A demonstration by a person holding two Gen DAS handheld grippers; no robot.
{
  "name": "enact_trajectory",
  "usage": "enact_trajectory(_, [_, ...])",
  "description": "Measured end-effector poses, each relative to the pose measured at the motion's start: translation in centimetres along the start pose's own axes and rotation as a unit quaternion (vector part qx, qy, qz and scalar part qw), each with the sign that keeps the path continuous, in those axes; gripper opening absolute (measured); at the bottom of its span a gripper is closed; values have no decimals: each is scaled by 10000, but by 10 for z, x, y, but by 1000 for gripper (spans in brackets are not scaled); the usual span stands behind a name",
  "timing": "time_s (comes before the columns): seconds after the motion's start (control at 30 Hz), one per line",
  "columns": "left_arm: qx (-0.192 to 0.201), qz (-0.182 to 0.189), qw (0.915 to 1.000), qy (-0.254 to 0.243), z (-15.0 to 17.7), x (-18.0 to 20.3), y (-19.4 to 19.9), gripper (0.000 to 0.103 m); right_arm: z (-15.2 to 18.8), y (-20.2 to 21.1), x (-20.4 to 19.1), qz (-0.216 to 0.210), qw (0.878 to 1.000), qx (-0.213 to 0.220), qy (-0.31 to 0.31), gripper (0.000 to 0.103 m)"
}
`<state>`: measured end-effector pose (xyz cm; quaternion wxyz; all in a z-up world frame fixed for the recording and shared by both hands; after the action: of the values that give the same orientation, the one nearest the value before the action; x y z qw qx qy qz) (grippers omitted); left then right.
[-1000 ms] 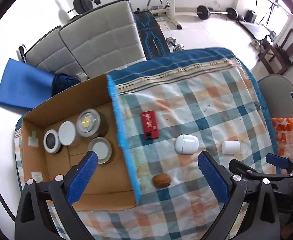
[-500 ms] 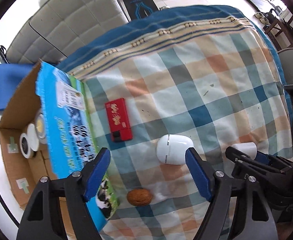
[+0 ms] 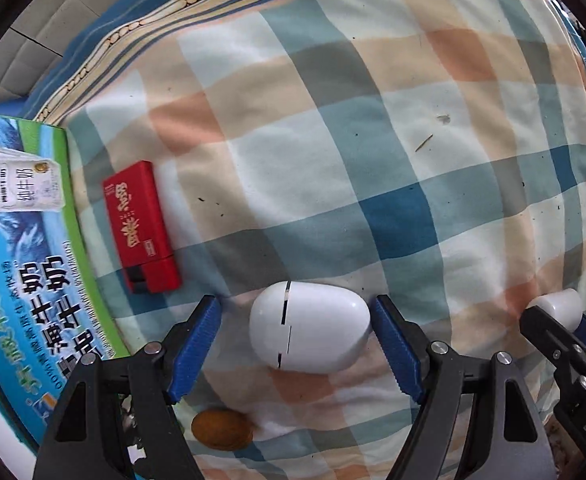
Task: Organize rigid objects
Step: 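Grasp the white egg-shaped case with the left tool while the right tool grasps the white cup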
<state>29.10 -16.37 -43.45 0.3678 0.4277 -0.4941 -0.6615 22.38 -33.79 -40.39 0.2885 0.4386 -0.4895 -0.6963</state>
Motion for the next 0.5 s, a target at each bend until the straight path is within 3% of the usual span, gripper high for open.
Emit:
enact_trajectory(0.07, [47,207,9998,57,1,0,2,56,1,-3,-1,-20,10000,-34,-3,51])
enact_trajectory(0.1, [94,156,9998,23,1,2,5,54,0,-4,-1,-28,10000,-44,-4,51])
enact_trajectory(0.27, [200,49,9998,-74,7,10,10,54,2,-10,-7,-58,9999,-82,14,51])
enact_trajectory(0.5, [459,200,9987,58,26,2,33,54,7,-11,-25,-69,9998,-74,168,51])
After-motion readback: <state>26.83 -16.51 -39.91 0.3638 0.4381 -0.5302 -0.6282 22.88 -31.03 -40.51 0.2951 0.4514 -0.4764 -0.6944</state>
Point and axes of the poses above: each gripper's, at about its wrist camera, not at the fingertips, and y roughly against the way its jaws point, x to its right, z to its underside, the point moved 3 cm from there along -y, roughly the way its jaws point, and after that the axes turned 10 degrees about -z, right-handed, at the moved point
